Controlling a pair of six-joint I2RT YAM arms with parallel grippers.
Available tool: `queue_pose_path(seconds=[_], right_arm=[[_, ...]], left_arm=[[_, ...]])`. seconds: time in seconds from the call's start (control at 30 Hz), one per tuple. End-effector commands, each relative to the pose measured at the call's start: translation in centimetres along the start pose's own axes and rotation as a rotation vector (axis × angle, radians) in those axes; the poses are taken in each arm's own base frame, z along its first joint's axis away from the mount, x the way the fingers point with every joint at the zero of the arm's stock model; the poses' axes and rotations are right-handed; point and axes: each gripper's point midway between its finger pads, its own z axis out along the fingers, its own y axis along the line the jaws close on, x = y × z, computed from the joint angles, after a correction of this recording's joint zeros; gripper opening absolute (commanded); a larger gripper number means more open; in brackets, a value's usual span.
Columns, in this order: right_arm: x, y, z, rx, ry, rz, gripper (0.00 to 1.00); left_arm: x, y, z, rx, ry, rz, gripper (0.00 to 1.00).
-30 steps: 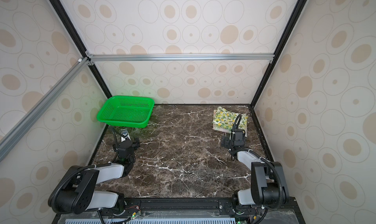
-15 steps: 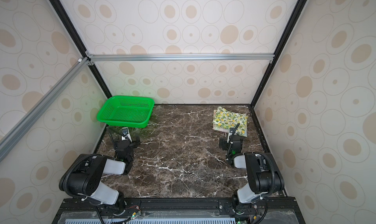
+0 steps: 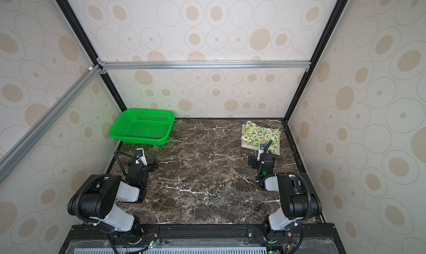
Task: Fold and stack skirts
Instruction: Reset both arms
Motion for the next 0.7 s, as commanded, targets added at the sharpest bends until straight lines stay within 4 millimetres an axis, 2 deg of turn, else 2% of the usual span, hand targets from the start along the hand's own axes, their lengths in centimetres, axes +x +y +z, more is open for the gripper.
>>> queue_pose_path(seconds=[0.0,0.67], right_arm=[[-0.97,0.22,-0.12,-0.006,-0.027,-0.010,1.00],[-0.94,0.20,-0.07,-0.005,-0.027,-0.010,0.99]], left_arm=[[-1.80,-0.04,0.31,0.005,-0.064,-0.014,0.99],[-1.90,-0.03,0.25,0.002,-0.069,-0.011,0.99]])
